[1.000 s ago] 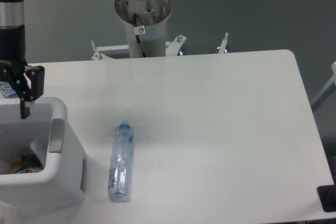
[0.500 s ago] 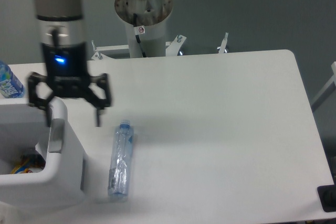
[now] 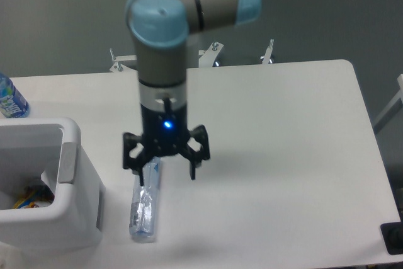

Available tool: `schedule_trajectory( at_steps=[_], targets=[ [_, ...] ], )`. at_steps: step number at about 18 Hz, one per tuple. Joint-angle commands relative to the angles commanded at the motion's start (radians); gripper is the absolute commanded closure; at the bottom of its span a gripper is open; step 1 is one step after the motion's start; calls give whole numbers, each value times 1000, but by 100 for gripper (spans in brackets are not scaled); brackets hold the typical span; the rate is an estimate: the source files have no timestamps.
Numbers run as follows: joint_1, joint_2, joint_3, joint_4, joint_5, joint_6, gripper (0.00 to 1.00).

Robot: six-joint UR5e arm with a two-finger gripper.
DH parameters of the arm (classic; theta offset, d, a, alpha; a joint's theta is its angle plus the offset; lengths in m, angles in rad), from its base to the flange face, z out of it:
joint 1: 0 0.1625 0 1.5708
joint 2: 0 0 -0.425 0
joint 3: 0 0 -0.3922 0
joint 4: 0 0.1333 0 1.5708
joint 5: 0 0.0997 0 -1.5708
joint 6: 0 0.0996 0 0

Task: Place the trash in the trash can
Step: 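Move the gripper over the clear water bottle and descend, then lower onto the bottle's cap end and close the gripper on it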

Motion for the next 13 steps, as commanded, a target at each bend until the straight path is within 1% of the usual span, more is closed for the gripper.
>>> schedule_trajectory(
  at_steps=[6, 8, 10, 13],
  targets=[
    [-14, -89, 1, 0, 5, 14, 0],
    [-40, -118, 3, -2, 11, 12, 0],
    [-57, -137, 3, 0, 11, 11, 0],
    [-63, -161, 5, 0, 12, 3, 0]
  ],
)
